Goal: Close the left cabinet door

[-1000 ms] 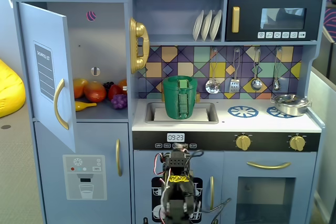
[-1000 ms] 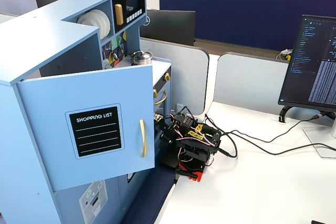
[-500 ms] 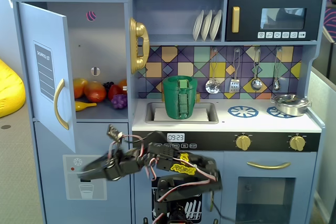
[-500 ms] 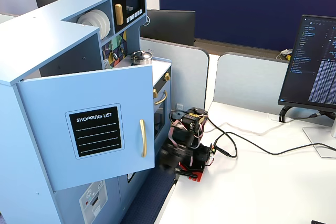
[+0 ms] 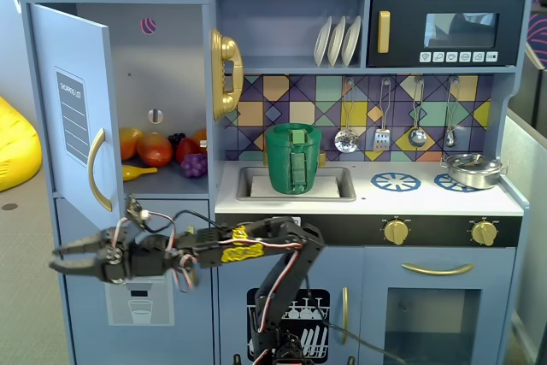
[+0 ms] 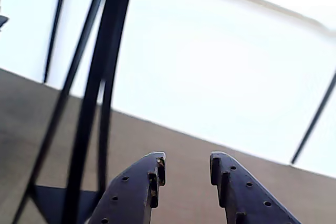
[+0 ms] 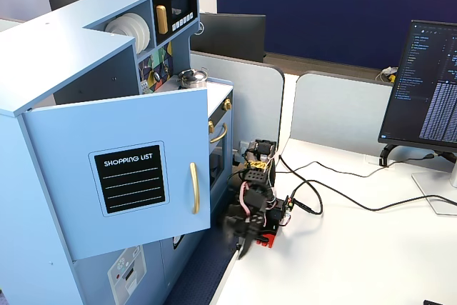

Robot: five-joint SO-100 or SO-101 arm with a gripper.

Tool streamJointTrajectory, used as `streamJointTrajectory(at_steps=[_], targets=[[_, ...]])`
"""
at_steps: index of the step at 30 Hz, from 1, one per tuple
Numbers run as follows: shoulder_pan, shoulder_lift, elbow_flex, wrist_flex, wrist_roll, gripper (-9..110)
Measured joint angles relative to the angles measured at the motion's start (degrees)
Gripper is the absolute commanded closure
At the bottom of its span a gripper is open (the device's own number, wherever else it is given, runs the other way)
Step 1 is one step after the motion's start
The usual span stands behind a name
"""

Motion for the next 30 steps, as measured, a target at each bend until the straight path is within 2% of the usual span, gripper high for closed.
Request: streamJointTrajectory(at_steps=[13,30], targets=[[15.2,-1.0,-1.0,-0.4,-0.2,102],[46.9,-6.2,-7.8,-0.3,3.6,102]])
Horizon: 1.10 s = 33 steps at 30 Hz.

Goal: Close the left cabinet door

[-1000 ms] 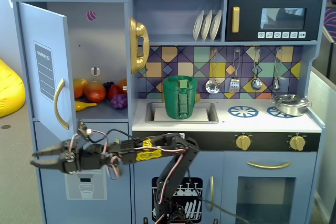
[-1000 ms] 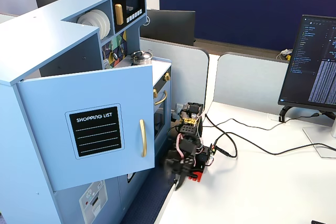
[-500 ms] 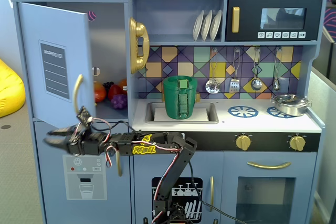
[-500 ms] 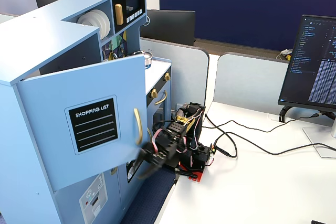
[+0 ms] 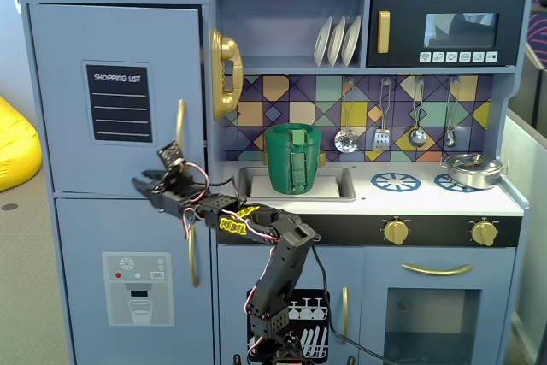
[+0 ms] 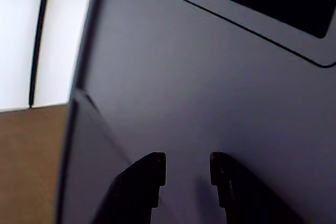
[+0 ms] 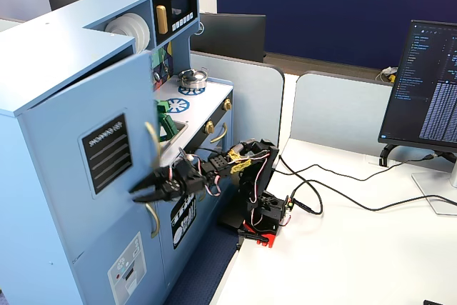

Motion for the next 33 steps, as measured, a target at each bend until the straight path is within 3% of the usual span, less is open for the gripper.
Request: streamJointTrajectory(at_steps=[6,12,17,24,33], targets=[[1.8,1.8,1.1,3.5,1.3,102],[1.5,18.2,16.1,17.0,5.2,102],[14.4,35.0,32.9,30.8,8.6,102],[39.1,50.0,48.0,60.6,12.0,102],[49.8,67.0,56.3,89.6,13.1,102]])
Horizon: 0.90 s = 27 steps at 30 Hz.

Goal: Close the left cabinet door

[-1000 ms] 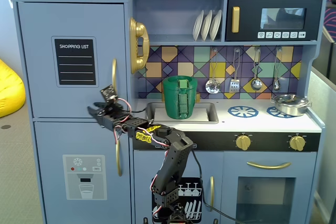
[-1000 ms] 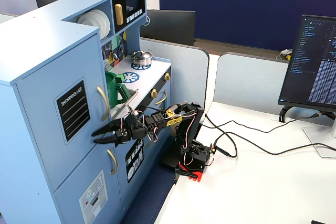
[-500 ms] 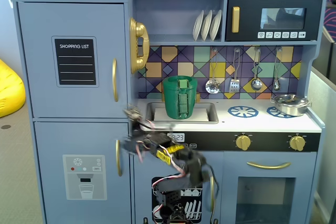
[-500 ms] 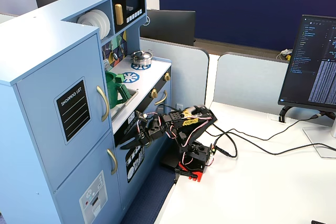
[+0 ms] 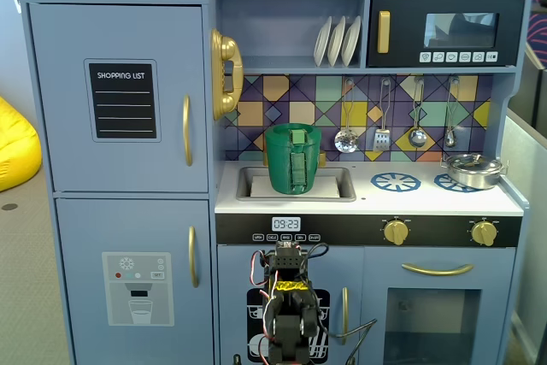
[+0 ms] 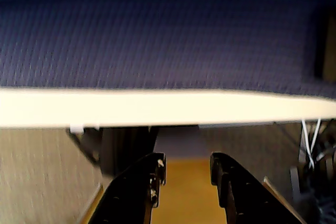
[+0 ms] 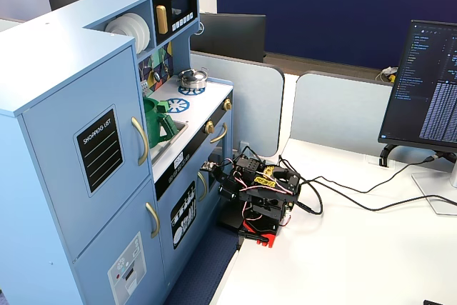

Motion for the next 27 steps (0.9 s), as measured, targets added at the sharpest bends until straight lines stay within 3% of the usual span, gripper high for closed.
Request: streamJointTrajectory(at_steps=[8,13,27], targets=[[1.3,3.3,-1.2,3.0,4.1,102],[3.5,3.3,-1.2,2.6,15.7,101],[1.4,3.3,-1.2,2.5,18.1,101]])
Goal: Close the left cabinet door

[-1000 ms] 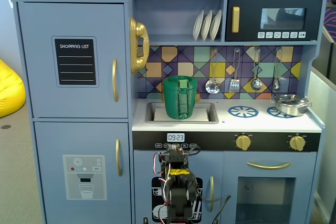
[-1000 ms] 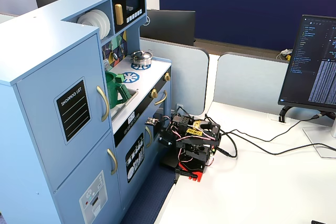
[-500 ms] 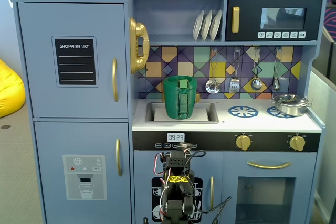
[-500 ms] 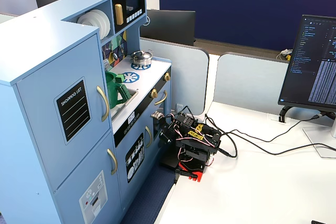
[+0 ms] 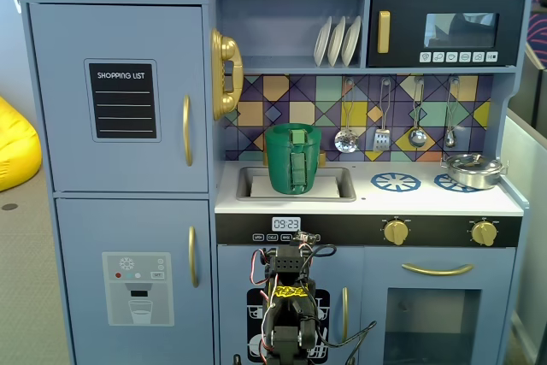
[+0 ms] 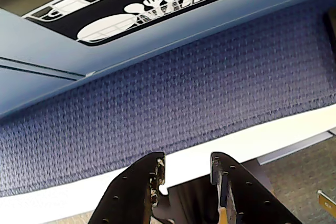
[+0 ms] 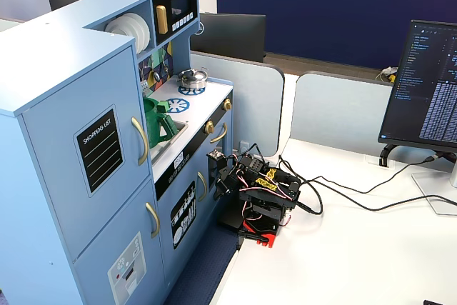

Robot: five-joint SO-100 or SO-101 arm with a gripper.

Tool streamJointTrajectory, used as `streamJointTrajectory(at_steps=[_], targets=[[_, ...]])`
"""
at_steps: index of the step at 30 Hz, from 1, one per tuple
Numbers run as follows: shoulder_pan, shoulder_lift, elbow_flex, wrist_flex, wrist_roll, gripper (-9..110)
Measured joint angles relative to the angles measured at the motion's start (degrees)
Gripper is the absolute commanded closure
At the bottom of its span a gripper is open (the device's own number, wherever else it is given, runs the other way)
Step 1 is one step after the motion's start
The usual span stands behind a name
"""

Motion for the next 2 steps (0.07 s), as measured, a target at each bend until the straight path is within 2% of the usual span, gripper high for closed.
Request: streamJointTrajectory(at_steps=[2], targets=[[-0.1,0.0,0.0,0.0,0.0,101]])
